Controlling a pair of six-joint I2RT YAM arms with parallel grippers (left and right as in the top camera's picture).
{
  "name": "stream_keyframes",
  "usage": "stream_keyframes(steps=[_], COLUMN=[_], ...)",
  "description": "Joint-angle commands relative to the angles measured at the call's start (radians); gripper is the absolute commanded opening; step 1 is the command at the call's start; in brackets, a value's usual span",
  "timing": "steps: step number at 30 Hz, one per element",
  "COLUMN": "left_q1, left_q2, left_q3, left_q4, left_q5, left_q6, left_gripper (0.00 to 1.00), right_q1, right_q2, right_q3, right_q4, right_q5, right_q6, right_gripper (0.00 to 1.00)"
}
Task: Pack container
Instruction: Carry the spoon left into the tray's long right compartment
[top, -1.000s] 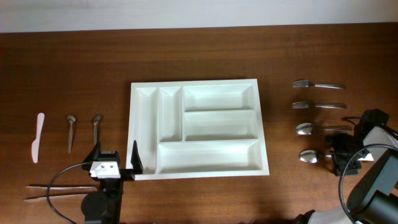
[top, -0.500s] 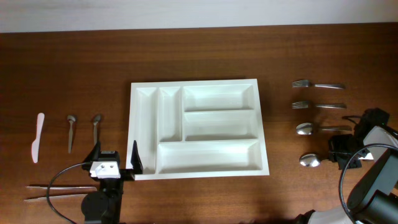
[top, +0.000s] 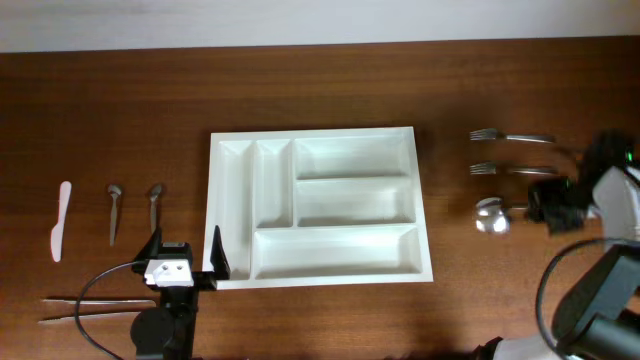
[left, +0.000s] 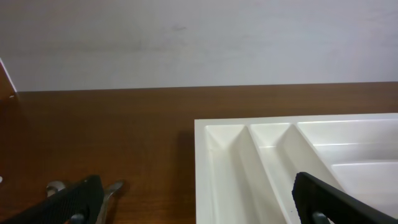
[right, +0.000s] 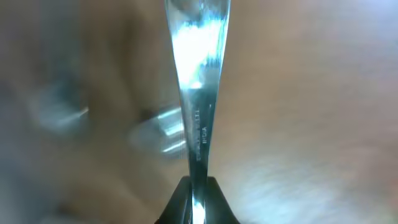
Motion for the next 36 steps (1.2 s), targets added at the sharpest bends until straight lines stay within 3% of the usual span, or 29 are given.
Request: stream_keyframes(steps=[1,10,17,29,36], left_q1=[-0.004,-0.004,-0.004,-0.004,-0.004], left_q2=[-0.008,-0.008,-0.008,-0.008,-0.008], left_q3=[-0.003,-0.003,-0.003,-0.003,-0.003], left_q4=[-0.004,-0.004,-0.004,-0.004,-0.004], left_q5=[0.018,0.018,0.018,0.018,0.018], left_q6=[0.019,0.019,0.019,0.019,0.019], left_gripper=[0.99,0.99,0.99,0.99,0.99], right_q1=[0.190,0.567,0.751,0.886,0.885], right_q2=[-0.067,-0.052,-0.005,0.110,0.168], right_q3=[0.182,0.251,0.249,0.249,0.249], right_q4=[-0.026,0.051,0.113,0.245,0.250], right_q5=[-0.116,-0.118,-0.066,-0.011,-0.007], right_q6=[0.004,0.301,0.504,0.747,0.788], right_gripper=[0.04,0.06,0.06,0.06,0.10])
